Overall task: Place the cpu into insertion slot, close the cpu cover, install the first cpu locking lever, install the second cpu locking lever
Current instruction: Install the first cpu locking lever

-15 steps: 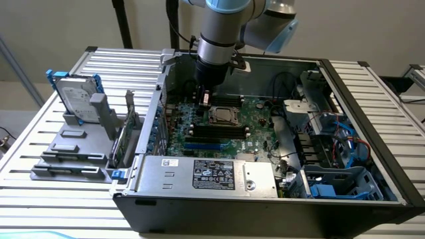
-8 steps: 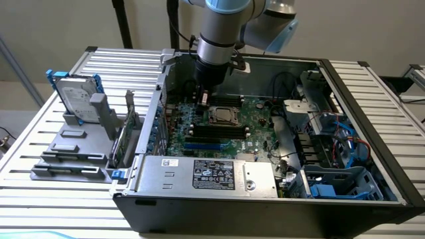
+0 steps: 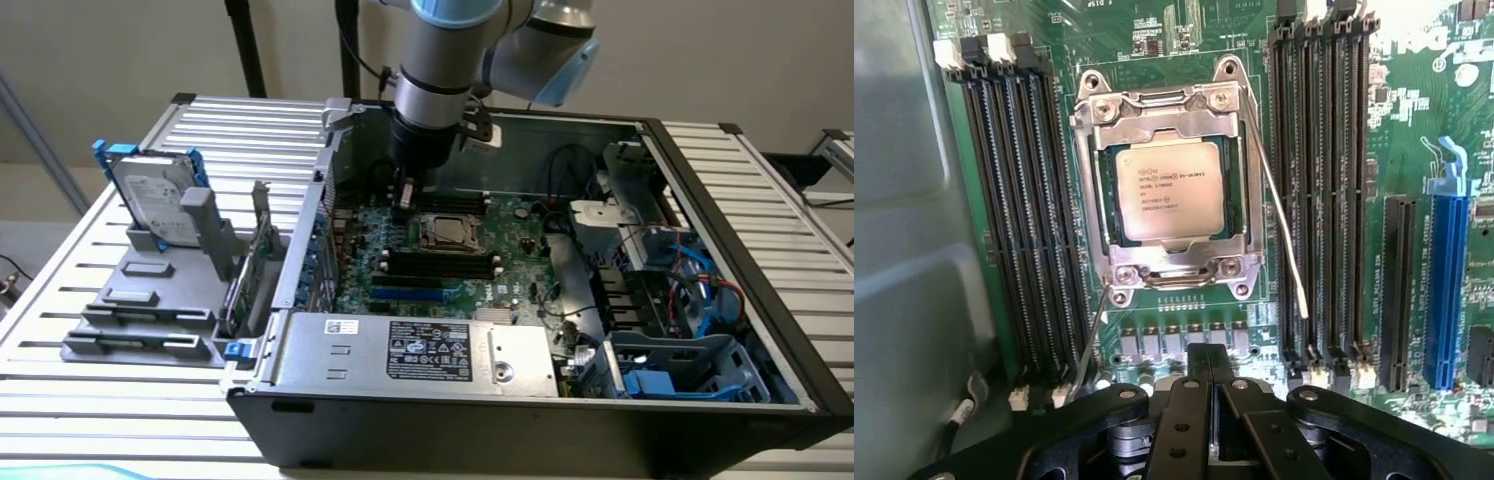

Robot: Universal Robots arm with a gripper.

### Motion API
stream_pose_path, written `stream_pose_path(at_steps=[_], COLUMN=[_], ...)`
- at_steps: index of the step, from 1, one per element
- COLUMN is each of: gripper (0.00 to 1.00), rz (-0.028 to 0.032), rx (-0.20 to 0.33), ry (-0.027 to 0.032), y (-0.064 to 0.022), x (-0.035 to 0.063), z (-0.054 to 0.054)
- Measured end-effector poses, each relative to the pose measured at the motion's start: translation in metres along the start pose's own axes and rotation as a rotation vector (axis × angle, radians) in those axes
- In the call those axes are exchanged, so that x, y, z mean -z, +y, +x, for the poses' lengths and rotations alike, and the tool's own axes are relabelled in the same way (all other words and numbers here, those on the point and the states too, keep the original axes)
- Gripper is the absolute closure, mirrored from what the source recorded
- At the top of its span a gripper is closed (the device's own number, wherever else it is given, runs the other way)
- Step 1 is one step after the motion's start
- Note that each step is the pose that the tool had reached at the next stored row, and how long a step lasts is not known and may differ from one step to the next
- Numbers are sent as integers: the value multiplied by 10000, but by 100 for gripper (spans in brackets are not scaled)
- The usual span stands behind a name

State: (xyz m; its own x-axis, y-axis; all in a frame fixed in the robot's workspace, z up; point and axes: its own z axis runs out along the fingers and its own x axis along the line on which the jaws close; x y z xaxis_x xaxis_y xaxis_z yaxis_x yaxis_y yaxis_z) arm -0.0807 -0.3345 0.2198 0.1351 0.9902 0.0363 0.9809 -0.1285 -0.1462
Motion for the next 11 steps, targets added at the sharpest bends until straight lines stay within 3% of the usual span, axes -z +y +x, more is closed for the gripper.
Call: stream_pose_path(at_steps=[2, 8, 11], gripper=[89, 89, 89], rz=[19, 78, 102], rx=[-134, -510, -691], ry=[154, 694, 918], y=[-9, -39, -48], x=[6, 18, 37], z=[-1, -4, -5])
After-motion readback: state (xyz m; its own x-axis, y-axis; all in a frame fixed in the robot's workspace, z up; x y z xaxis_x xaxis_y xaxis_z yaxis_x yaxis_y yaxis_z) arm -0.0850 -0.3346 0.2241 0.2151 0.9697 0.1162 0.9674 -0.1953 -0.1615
